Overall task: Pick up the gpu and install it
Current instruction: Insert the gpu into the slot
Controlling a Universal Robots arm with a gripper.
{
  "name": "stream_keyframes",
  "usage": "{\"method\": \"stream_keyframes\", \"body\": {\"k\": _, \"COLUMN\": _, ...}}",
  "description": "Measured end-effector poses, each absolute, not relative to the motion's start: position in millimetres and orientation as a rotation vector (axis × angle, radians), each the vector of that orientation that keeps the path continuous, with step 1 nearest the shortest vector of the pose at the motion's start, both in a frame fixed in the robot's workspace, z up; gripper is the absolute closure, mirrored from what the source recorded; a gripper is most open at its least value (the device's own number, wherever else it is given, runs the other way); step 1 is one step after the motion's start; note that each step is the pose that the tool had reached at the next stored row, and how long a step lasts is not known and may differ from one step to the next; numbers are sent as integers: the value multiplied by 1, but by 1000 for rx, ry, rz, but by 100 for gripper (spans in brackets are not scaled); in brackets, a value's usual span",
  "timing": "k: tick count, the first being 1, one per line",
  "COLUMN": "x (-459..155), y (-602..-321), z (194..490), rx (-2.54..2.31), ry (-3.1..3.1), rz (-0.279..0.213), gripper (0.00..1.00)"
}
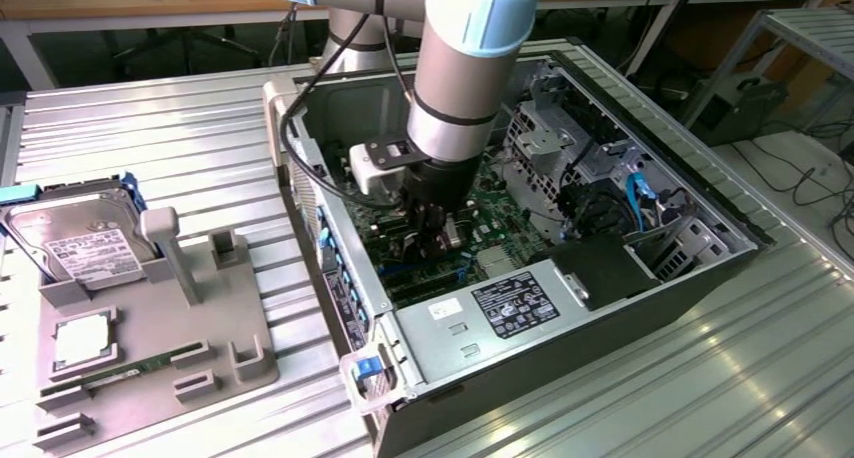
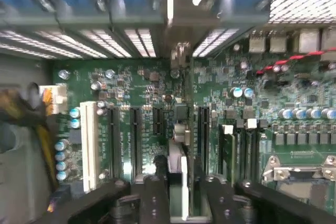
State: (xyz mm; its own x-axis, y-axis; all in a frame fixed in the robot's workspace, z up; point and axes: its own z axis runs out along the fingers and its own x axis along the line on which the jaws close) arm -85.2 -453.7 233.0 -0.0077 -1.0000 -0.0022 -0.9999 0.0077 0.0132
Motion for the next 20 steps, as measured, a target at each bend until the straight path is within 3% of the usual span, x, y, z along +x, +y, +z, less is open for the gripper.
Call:
{"method": "stream_keyframes", "body": {"k": 1, "x": -85, "y": -454, "z": 233, "rx": 2207, "ry": -2224, "rz": -17, "gripper": 72}}
{"method": "stream_keyframes", "body": {"k": 2, "x": -85, "y": -454, "z": 234, "rx": 2206, "ry": -2223, "rz": -16, "gripper": 65}}
{"method": "stream_keyframes", "body": {"k": 16, "x": -85, "y": -454, "z": 288, "rx": 2211, "ry": -2228, "rz": -5, "gripper": 65}}
{"method": "stream_keyframes", "body": {"k": 20, "x": -85, "y": -454, "z": 290, "rx": 2214, "ry": -2229, "rz": -2, "gripper": 67}}
